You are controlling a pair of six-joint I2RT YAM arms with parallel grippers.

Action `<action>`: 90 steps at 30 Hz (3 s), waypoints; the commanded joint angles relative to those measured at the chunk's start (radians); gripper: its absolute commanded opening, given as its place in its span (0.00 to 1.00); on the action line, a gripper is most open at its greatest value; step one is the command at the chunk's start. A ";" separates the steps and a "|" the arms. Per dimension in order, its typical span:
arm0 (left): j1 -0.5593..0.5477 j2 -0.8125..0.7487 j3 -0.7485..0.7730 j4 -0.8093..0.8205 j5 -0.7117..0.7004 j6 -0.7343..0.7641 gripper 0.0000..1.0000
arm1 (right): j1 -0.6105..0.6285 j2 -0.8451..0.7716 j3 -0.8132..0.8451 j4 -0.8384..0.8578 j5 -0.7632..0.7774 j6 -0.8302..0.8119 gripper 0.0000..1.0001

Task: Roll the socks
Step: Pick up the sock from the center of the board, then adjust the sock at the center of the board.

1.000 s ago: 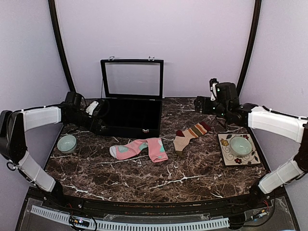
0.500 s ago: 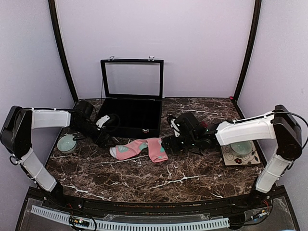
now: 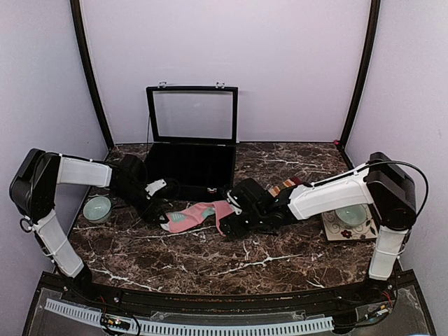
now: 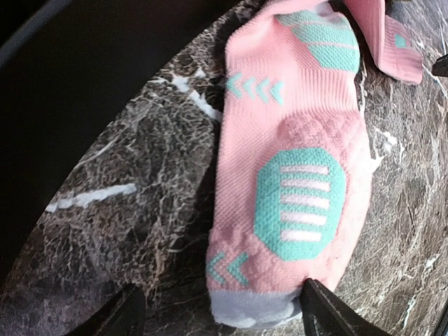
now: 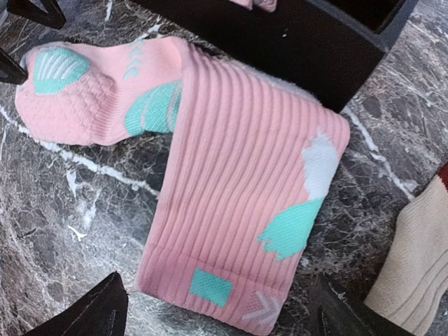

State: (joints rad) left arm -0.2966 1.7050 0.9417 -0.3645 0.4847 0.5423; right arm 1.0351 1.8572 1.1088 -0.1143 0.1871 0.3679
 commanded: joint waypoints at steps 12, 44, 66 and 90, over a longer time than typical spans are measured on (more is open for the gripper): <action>-0.046 -0.059 -0.018 -0.042 0.059 0.075 0.43 | 0.026 0.061 -0.027 0.025 -0.030 0.018 0.81; -0.194 -0.288 0.289 -0.090 -0.322 0.509 0.00 | 0.125 -0.151 -0.171 0.033 0.013 0.126 0.02; -0.284 -0.366 0.271 -0.564 -0.574 0.808 0.00 | 0.126 -0.148 -0.267 0.321 -0.361 0.468 0.52; -0.393 -0.132 0.488 -0.670 -0.682 0.758 0.00 | 0.151 -0.290 -0.030 -0.251 0.120 0.208 0.90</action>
State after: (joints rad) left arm -0.6762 1.5833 1.3880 -0.9504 -0.1677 1.3052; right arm 1.1576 1.6169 1.0622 -0.3386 0.2783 0.6056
